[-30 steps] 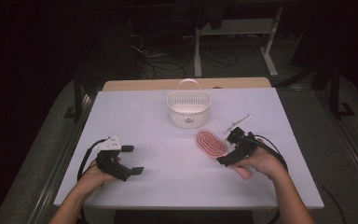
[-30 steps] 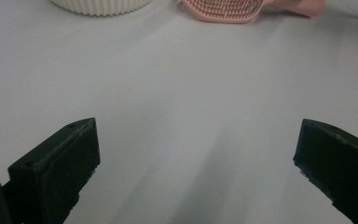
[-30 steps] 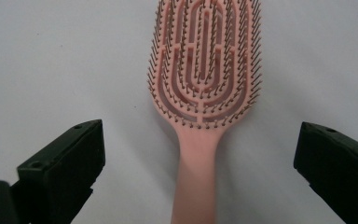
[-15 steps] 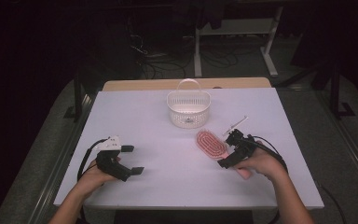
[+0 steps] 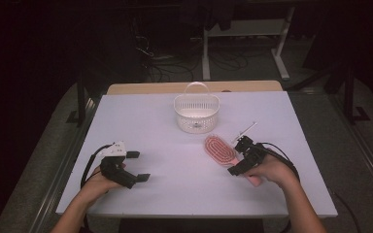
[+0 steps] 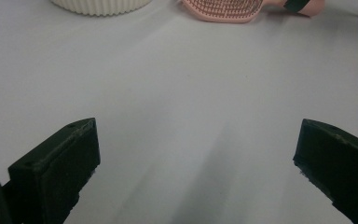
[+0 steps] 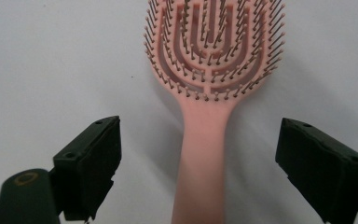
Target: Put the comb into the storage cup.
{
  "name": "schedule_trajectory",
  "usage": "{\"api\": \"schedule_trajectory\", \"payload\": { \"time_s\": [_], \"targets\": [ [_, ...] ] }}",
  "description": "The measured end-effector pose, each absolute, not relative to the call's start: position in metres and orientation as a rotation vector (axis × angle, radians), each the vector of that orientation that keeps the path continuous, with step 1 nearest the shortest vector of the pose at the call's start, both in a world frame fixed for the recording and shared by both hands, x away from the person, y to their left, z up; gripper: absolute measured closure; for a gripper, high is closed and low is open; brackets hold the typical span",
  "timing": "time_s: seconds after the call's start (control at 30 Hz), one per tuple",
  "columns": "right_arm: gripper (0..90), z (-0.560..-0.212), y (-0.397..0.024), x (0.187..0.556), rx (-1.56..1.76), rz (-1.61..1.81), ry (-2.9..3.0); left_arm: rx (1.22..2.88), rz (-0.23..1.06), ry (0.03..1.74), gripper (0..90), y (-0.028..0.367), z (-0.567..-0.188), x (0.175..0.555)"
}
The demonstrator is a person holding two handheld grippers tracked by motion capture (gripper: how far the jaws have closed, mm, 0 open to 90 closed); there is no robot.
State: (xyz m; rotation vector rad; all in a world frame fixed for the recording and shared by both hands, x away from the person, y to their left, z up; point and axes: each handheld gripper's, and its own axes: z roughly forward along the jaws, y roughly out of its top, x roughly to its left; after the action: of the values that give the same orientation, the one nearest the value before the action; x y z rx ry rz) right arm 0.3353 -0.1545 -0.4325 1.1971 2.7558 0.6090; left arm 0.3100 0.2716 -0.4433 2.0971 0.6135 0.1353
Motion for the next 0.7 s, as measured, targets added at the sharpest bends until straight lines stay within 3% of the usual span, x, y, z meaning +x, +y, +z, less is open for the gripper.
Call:
{"api": "schedule_trajectory", "payload": {
  "time_s": [0.7],
  "targets": [
    [35.0, -0.4406, -0.1477, 0.3405, 1.195, 0.524, 2.78, 2.093, 0.135, 0.616, 0.0, 0.2715, -0.443, 0.3103]
  ]
}}
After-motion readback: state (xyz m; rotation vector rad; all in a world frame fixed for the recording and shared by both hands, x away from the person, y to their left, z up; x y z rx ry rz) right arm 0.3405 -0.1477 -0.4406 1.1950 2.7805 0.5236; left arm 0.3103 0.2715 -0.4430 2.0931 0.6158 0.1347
